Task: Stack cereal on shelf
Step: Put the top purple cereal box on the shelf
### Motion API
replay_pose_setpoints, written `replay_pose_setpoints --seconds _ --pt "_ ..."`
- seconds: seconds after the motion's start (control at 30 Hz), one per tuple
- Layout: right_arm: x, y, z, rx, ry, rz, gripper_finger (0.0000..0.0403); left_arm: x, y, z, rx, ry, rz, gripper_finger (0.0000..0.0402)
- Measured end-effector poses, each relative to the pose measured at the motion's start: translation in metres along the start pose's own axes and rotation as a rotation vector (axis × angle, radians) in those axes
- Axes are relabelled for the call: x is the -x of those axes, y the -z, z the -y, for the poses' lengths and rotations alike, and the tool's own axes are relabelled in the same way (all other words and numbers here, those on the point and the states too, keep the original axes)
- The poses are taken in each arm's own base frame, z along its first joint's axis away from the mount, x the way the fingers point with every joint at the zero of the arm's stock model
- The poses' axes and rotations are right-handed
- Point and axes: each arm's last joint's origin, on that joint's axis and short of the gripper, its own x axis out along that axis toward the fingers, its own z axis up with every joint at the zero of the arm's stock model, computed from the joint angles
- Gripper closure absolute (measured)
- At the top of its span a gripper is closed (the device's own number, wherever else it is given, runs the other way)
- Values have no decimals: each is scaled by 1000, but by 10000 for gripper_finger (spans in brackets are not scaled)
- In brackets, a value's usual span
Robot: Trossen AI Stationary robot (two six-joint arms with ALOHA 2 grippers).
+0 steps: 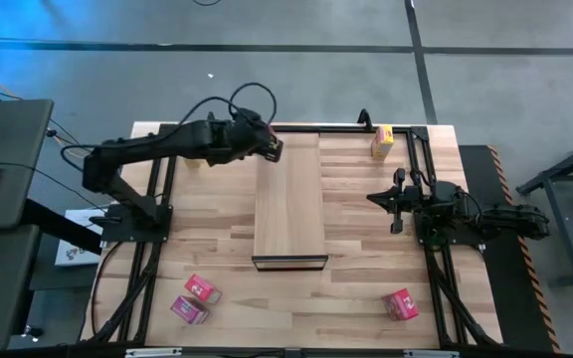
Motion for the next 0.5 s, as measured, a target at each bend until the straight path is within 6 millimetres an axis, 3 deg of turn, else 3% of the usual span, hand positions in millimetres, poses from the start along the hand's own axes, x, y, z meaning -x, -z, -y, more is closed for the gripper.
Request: replay_pose_setpoints --seconds 0.3,0.5 --pt "0 0 0 0 0 0 402 -21 9 10 41 -16 -49 274" --pt "0 0 0 0 0 0 402 -23 8 10 55 -22 -45 262"
